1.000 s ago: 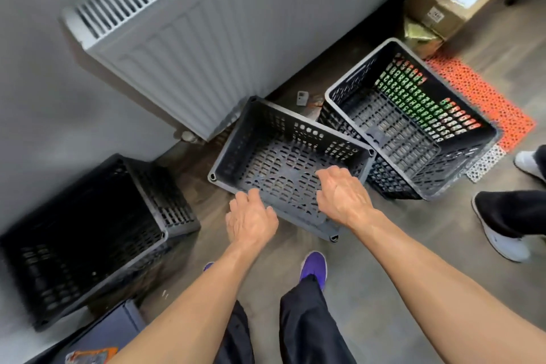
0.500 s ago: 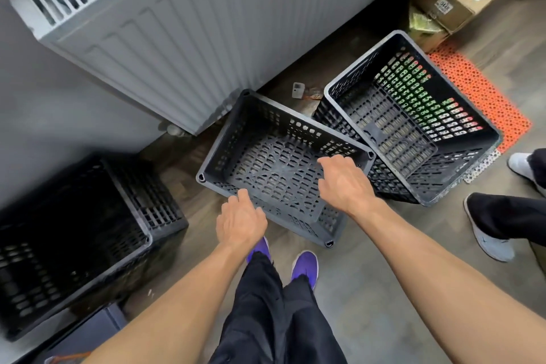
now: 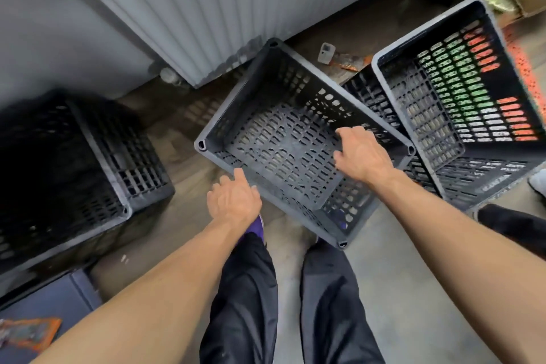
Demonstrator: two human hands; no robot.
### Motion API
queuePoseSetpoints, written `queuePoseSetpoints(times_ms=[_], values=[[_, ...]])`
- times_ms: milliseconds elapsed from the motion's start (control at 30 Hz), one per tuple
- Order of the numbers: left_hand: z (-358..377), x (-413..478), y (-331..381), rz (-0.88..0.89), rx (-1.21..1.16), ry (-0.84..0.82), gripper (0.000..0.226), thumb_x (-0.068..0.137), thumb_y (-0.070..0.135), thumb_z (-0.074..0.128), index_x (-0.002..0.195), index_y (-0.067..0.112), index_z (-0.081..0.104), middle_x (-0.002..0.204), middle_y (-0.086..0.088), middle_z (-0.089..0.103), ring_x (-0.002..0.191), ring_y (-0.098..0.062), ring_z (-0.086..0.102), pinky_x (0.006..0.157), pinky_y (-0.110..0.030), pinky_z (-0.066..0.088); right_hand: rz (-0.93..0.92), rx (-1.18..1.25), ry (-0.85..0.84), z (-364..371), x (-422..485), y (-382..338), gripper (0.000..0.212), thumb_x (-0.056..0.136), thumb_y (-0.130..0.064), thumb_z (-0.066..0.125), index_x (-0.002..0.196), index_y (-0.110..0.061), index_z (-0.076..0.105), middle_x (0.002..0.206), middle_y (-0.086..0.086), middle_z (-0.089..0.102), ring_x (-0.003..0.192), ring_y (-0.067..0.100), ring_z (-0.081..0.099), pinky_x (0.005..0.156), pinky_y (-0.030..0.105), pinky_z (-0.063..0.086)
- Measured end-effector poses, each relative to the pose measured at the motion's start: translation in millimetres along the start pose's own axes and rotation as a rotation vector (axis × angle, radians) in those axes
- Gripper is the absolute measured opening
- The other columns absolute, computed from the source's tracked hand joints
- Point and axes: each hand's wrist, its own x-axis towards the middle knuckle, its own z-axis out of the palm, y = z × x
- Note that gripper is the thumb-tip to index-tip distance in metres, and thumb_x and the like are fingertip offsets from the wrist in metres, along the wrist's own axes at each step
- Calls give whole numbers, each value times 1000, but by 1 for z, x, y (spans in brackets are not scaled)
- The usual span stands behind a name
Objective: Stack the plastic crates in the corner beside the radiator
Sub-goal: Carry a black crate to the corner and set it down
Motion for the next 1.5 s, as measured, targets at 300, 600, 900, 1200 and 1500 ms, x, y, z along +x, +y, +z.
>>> queuePoseSetpoints(times_ms=[300,600,900,1200,1500], values=[[35,45,14,-134,-167,-17,47,99,51,38,133,18,34,121,-17,52,108,-37,55,77,-39,37,-34,-122,52,19,63,10,45,97,-24,49,139,-9,38,141,15,38,129,33,37,101,44,42],[73,58,51,-316,-379,-3,35,96,24,54,123,11,37,122,-18,32,64,-23,42,69,-37,38,-111,-228,253,19,111,28,64,90,-24,60,143,-8,28,140,17,35,119,36,38,93,42,46],[83,65,66,-442,-552,73,33,90,3,55,120,9,43,125,-17,26,74,-26,48,69,-33,40,-61,-157,190,34,131,28,94,89,-30,60,156,-5,-1,151,23,23,133,42,32,111,53,31],[87,56,55,-404,-626,116,17,93,6,54,107,12,45,118,-10,28,78,-27,53,66,-33,41,-4,12,154,16,132,26,72,84,-14,59,147,-13,23,139,21,33,122,39,35,101,49,35],[91,-29,24,-488,-752,205,16,95,6,46,101,21,44,108,-4,26,66,-28,55,63,-34,44,-244,-11,224,0,69,11,45,90,-13,48,135,-17,43,121,17,43,107,34,42,87,45,38]])
